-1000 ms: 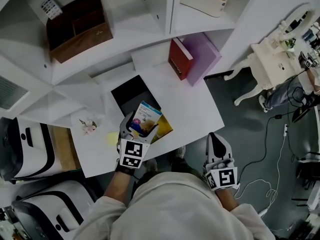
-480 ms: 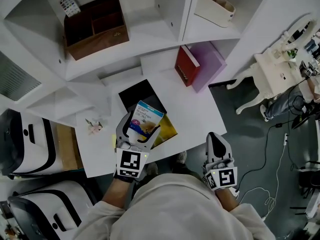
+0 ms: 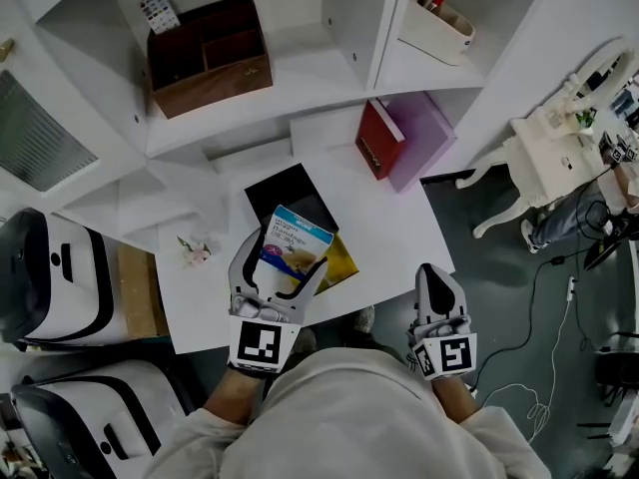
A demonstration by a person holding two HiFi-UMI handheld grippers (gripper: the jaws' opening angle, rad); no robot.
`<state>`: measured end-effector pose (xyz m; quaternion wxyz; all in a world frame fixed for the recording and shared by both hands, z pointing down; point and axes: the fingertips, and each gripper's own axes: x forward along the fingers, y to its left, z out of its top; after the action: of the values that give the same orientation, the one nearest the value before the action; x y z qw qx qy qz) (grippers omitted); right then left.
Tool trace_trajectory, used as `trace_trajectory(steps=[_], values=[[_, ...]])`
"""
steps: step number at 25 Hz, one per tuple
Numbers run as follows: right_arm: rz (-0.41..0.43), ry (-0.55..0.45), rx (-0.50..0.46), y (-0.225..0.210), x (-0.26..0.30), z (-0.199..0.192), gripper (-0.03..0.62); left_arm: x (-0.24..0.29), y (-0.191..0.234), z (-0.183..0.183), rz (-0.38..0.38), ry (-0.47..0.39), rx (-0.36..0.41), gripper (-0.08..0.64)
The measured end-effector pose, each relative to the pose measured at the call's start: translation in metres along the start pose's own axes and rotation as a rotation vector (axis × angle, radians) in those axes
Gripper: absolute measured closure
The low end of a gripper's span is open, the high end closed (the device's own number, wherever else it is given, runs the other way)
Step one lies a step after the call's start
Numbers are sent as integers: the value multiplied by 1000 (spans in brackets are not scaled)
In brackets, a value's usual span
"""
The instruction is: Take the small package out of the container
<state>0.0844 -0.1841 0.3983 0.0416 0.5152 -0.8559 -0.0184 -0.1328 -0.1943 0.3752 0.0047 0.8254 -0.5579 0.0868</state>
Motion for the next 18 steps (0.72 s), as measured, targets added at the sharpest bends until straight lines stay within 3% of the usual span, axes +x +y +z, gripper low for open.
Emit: trace_trajectory(steps=[18], values=[[12,-6,1,7,1,2,569,-12,4,8,20,-18,-18,135]])
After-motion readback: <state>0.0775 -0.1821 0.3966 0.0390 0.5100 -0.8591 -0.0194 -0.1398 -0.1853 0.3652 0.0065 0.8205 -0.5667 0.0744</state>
